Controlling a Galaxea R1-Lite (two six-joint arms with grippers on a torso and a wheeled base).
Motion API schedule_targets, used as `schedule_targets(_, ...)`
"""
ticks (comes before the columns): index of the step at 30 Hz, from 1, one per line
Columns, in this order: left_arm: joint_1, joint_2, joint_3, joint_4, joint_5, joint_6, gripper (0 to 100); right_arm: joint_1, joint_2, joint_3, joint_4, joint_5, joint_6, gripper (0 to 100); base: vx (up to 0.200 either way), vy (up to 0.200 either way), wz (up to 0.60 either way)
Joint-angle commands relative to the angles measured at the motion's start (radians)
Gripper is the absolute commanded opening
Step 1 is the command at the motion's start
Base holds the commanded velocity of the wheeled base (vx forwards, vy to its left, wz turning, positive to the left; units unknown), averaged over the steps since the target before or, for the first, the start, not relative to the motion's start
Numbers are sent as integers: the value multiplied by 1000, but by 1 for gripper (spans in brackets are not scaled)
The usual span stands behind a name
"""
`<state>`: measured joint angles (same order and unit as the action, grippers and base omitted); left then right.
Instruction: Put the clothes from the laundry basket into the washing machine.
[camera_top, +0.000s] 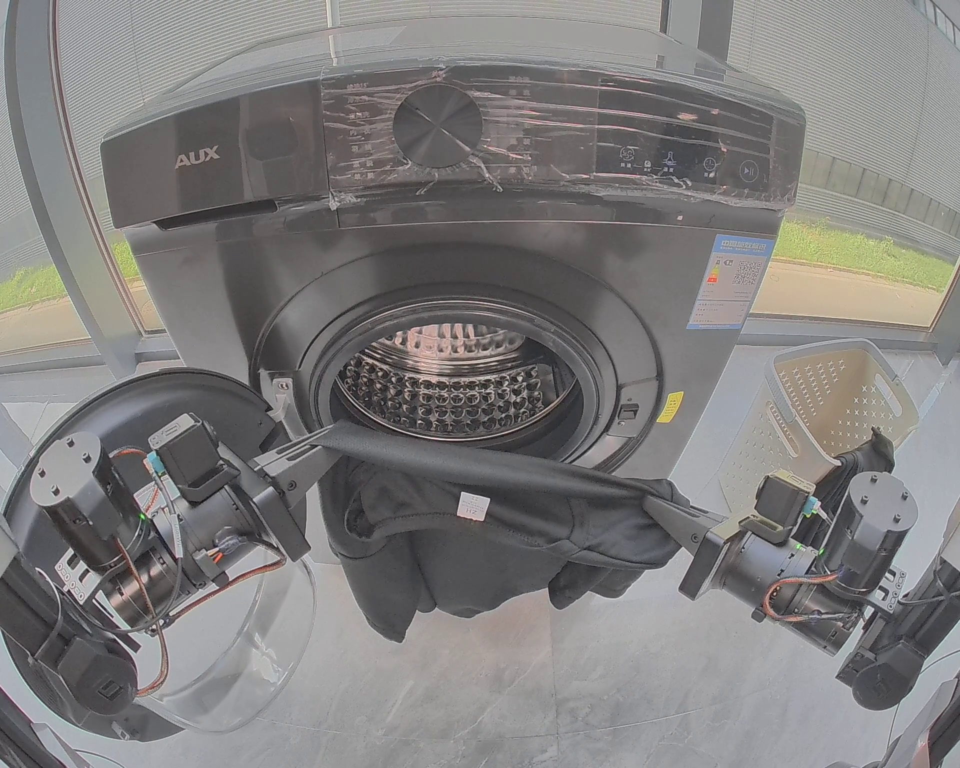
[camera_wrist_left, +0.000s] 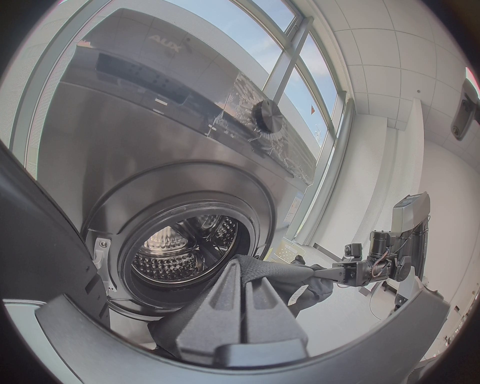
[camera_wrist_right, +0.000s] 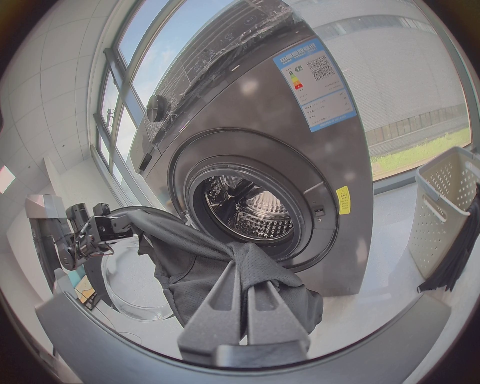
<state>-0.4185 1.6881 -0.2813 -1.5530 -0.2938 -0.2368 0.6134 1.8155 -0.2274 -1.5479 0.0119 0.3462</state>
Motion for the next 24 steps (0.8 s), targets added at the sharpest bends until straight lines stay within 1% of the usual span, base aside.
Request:
schedule_targets(1, 1, -36, 5, -1, -1, -2, 0, 5, -5, -12, 0, -20, -21, 0, 0, 0, 0)
schedule_targets(15, 1, -36, 2, 1, -2, -2, 0, 9, -25, -18, 0, -17, -26, 0, 0, 0, 0)
schedule_targets(20, -11, -25, -16, 1, -2, -2, 0, 35, -24, -10, 0, -18, -26, 0, 0, 0, 0)
schedule_targets(21, -22, -22, -21, 1, -2, -1, 0, 49, -24, -3, 2, -20, -26, 100, 0, 0, 0)
schedule_targets(24, -49, -19, -29, 1, -1, -1, 0, 91, -22, 36, 2, -21, -24, 100, 0, 0, 0)
